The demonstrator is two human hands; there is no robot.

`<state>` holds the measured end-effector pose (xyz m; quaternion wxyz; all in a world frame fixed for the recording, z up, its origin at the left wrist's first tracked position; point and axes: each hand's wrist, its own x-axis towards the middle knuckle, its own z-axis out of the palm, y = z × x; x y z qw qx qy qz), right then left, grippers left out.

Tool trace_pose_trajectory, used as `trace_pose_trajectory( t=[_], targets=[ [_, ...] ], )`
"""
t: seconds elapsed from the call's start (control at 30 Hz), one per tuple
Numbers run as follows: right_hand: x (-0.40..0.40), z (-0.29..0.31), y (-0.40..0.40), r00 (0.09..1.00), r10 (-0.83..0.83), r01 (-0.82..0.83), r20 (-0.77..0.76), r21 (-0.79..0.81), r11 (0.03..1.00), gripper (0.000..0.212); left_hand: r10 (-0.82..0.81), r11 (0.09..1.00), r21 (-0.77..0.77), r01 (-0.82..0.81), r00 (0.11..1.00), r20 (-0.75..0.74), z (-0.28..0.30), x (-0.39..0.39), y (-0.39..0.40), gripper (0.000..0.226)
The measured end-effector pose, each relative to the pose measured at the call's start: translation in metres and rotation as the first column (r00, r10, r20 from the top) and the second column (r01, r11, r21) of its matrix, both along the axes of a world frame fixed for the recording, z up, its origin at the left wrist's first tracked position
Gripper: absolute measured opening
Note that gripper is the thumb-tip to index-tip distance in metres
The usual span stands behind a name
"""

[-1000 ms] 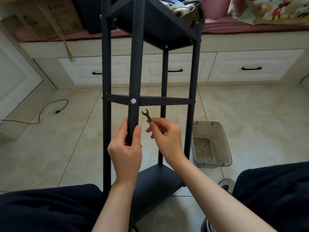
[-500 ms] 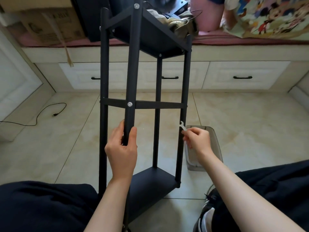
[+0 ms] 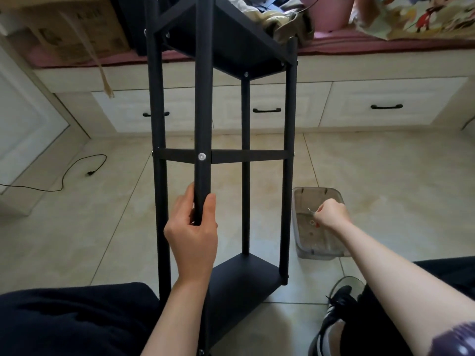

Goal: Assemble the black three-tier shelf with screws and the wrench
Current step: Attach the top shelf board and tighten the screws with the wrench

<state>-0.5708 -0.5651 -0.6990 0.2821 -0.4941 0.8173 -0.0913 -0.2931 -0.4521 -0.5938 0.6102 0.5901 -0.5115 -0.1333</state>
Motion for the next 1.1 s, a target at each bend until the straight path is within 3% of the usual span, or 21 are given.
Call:
trace_pose_trajectory(
  t=[0.3, 0.43, 0.5, 0.57, 0.67, 0.73, 0.8, 0.93, 1.0, 1.1],
  targets=[
    [-0.022, -0.024, -0.018, 0.990, 0.063, -0.051, -0.129, 0.095, 0.994, 0.020, -0.008, 1.000, -0.001, 0.008, 1.000, 0.008, 0.000, -0.001, -0.002, 0.027],
    [-0.014, -0.015, -0.016, 0.990, 0.084, -0.073, -0.113, 0.101, 0.992, 0.019, -0.018, 1.000, 0.007, 0.018, 1.000, 0.000, 0.002, -0.004, 0.000, 0.028],
    [-0.007, -0.004, -0.021, 0.996, 0.085, -0.084, -0.034, 0.048, 0.995, 0.023, -0.018, 1.000, 0.018, 0.018, 1.000, -0.009, 0.002, -0.004, 0.000, 0.034],
    [0.003, 0.013, -0.029, 0.988, 0.073, -0.063, 0.137, -0.072, 0.995, 0.025, -0.020, 0.999, 0.027, 0.021, 1.000, -0.019, 0.001, -0.004, 0.000, 0.038],
    [0.023, 0.050, -0.041, 0.871, 0.029, 0.085, 0.491, -0.209, 0.974, 0.021, -0.038, 0.999, 0.020, 0.039, 0.999, -0.024, 0.002, -0.005, 0.002, 0.037],
    [0.034, 0.074, -0.048, 0.778, 0.041, 0.128, 0.627, -0.222, 0.967, 0.018, -0.040, 0.999, 0.017, 0.041, 0.999, -0.030, 0.002, -0.004, 0.003, 0.037],
    [0.041, 0.090, -0.052, 0.742, 0.040, 0.120, 0.669, -0.192, 0.974, 0.024, -0.039, 0.999, 0.024, 0.040, 0.999, -0.037, 0.000, -0.001, 0.004, 0.035],
    [0.039, 0.110, -0.062, 0.658, -0.020, 0.167, 0.753, -0.120, 0.979, 0.062, -0.031, 1.000, 0.003, 0.031, 0.998, -0.048, -0.001, 0.003, 0.007, 0.030],
    [0.035, 0.115, -0.065, 0.627, -0.019, 0.158, 0.779, -0.104, 0.982, 0.063, -0.026, 1.000, -0.010, 0.026, 0.999, -0.047, -0.002, 0.003, 0.008, 0.029],
    [0.032, 0.120, -0.068, 0.657, 0.026, 0.082, 0.754, -0.105, 0.991, 0.061, -0.021, 0.999, -0.027, 0.020, 0.999, -0.032, -0.002, 0.005, 0.008, 0.026]
  ],
)
